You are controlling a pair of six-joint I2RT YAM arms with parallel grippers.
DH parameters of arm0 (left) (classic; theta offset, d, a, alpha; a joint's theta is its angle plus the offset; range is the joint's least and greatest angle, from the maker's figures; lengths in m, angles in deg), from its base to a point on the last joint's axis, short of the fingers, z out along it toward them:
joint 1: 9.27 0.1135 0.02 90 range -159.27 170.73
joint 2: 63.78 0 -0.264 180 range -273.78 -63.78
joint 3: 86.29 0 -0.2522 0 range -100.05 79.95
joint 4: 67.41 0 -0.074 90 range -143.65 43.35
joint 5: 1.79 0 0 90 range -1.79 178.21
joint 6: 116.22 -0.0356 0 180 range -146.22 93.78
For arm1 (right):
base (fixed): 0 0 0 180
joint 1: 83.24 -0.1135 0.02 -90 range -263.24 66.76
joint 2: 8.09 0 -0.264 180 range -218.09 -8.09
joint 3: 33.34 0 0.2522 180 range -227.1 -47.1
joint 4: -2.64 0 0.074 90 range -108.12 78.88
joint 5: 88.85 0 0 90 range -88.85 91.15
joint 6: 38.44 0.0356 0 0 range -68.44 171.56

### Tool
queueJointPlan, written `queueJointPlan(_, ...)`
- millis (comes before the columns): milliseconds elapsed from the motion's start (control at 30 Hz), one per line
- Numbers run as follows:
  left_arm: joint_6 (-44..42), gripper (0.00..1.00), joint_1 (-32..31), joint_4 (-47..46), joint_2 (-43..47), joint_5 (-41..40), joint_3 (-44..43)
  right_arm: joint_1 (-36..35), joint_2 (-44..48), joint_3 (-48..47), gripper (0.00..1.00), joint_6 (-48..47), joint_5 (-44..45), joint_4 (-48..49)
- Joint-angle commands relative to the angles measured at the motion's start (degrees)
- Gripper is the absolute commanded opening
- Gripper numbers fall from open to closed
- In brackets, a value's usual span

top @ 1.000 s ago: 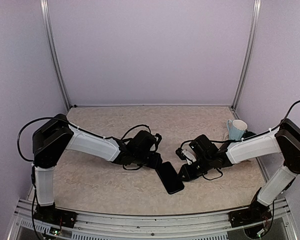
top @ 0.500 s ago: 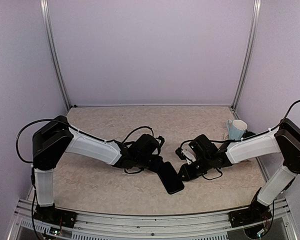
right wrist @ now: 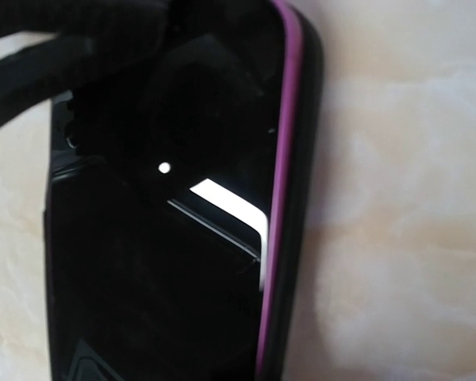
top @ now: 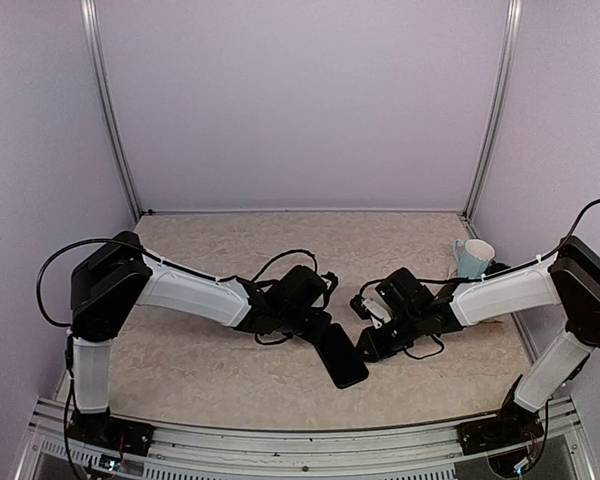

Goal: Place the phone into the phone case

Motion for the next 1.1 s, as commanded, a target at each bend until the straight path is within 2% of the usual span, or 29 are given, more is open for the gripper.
queueJointPlan(0,-1.3,0.16,-5.2,11.3,-6.9,15.4,1.6,-0.7,-3.8,0.7,0.16,0.1,7.1,-6.5)
queueJointPlan(133,-1.7,0.16,-5.5,11.6,-7.4,17.5,3.0,-0.7,-2.7,-0.8,0.19,0.4,7.0,-6.9)
queueJointPlan(367,-1.9,0.14,-6.6,12.5,-10.9,14.9,3.2,1.0,-1.6,-5.2,0.24,-0.3,3.6,-5.8)
queueJointPlan(733,0.2,0.14,-7.6,11.0,-8.3,14.7,9.2,4.6,-2.3,-10.1,0.27,-1.5,-2.5,-3.5)
queueJointPlan(800,0.3,0.14,-7.6,10.7,-7.1,14.1,9.9,4.8,-3.4,-10.6,0.26,-1.7,-3.4,-3.2)
queueJointPlan(1067,0.3,0.14,-7.7,9.1,-6.7,12.2,10.4,5.0,-9.3,-11.8,0.09,-1.5,-7.5,0.0)
